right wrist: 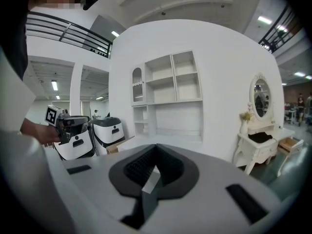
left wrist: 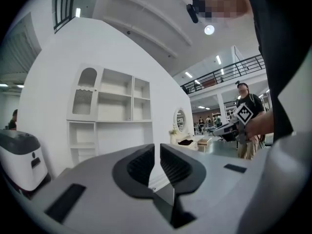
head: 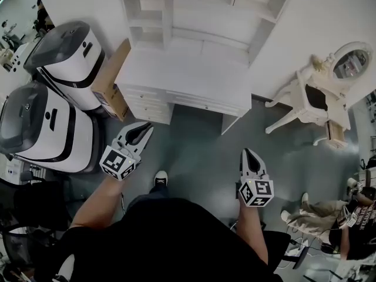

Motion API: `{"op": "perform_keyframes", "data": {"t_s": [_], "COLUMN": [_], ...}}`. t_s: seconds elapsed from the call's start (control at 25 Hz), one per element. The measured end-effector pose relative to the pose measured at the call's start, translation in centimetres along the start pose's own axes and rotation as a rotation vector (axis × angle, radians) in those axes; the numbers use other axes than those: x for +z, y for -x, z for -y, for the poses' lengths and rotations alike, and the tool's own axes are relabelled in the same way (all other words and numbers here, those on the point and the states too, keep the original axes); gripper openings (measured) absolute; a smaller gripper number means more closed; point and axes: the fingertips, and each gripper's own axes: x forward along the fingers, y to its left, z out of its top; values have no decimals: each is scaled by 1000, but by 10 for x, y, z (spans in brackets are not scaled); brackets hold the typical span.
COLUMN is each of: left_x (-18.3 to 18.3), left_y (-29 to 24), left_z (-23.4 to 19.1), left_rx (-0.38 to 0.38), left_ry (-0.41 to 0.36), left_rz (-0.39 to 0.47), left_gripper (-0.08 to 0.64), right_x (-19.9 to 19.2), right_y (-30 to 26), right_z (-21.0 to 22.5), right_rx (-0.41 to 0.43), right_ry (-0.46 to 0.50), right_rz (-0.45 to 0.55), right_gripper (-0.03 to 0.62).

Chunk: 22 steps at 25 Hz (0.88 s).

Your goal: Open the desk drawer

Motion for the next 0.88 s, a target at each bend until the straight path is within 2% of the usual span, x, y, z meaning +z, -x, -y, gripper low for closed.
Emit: {"op": "perform_keyframes", "data": {"t_s": [0.2,0.88], "left_x": [-12,-34], "left_y": [-22,-78], "left_z": [-34,-150], "left_rx": [-13,-163], "left_ry": [33,77], "left_rz": [7,-3], "left_gripper": [41,41], "right_x": [8,36], "right_y": [-36,-137], "right_z": [-2,-41], "right_rx": [-2,-82], "right_ry": [-22,-61], "right_rz": [-12,-33], "right_gripper": [2,2]}}
